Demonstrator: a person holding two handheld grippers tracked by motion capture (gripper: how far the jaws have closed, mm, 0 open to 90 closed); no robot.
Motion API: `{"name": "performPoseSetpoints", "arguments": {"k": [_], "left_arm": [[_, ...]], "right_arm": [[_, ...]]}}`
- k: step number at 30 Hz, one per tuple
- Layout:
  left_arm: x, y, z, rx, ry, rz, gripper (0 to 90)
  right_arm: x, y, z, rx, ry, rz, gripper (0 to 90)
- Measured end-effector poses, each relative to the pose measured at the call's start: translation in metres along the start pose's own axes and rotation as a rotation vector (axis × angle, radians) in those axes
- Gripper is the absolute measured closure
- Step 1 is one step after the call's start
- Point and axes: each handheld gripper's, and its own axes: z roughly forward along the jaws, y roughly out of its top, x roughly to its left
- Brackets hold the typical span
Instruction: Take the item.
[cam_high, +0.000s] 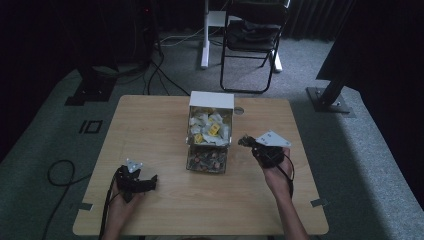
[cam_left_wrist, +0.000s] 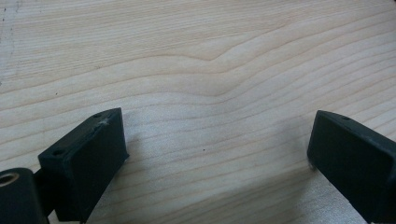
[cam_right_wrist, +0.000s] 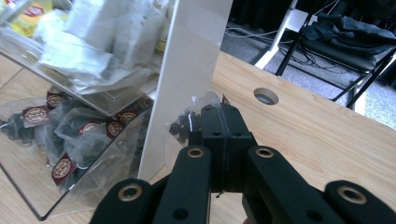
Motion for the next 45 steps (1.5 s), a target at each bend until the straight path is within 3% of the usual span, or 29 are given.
{"name": "performPoseSetpoints", "arguments": {"k": [28, 29, 30, 32, 35, 45], "left_arm": [[0.000, 0.000, 0.000, -0.001, 0.001, 0.000, 5.1], [0.000, 0.000, 0.000, -0.001, 0.001, 0.000, 5.1], [0.000, 0.000, 0.000, -0.001, 0.001, 0.000, 5.1], [0.000, 0.000, 0.000, -0.002, 0.001, -0.001, 5.1], [0.000, 0.000, 0.000, -0.002, 0.001, -0.002, 5.1], [0.000, 0.000, 0.000, -0.003, 0.001, -0.001, 5.1]], "right_arm": [[-0.007, -0.006, 0.029, 0.048, 0.013, 0.026, 90.0], [-0.007, -0.006, 0.029, 0.053, 0.017, 0.031, 87.0], [-0.008, -0.006, 0.030, 0.054, 0.026, 0.039, 73.8], [-0.009, -0.007, 0.031, 0.060, 0.036, 0.063, 59.7], [-0.009, -0.008, 0.030, 0.061, 0.025, 0.062, 45.6], [-0.008, -0.011, 0.025, 0.062, 0.036, 0.062, 28.9]]}}
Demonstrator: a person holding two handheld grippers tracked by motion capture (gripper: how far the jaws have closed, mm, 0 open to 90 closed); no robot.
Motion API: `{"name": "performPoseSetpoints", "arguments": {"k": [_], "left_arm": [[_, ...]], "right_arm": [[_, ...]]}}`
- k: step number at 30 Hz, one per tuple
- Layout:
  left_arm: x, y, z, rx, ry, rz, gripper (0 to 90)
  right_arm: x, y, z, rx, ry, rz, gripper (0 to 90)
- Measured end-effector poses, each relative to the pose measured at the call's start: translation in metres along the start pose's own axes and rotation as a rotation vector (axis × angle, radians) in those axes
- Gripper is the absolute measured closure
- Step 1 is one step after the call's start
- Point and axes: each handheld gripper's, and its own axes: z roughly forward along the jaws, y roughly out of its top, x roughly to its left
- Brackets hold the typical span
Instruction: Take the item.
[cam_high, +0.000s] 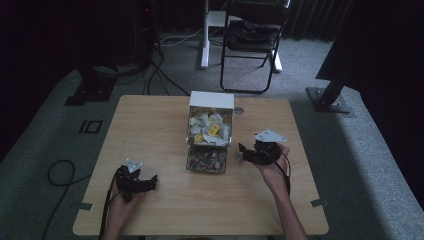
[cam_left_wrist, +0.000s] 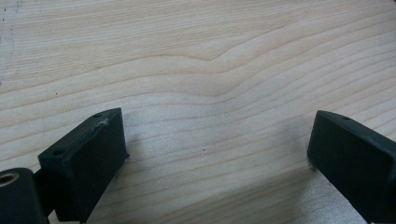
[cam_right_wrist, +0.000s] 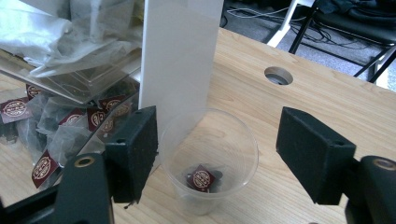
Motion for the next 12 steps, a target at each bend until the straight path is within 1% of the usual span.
{"name": "performPoseSetpoints", "arguments": {"k": [6, 12], "left_arm": [[0.000, 0.000, 0.000, 0.000, 0.000, 0.000, 5.1], [0.000, 0.000, 0.000, 0.002, 0.000, 0.003, 5.1]], "right_arm": [[-0.003, -0.005, -0.002, 0.008, -0.006, 0.000, 27.6], [-0.011, -0.013, -0.006, 0.016, -0.015, 0.009, 27.5]]}}
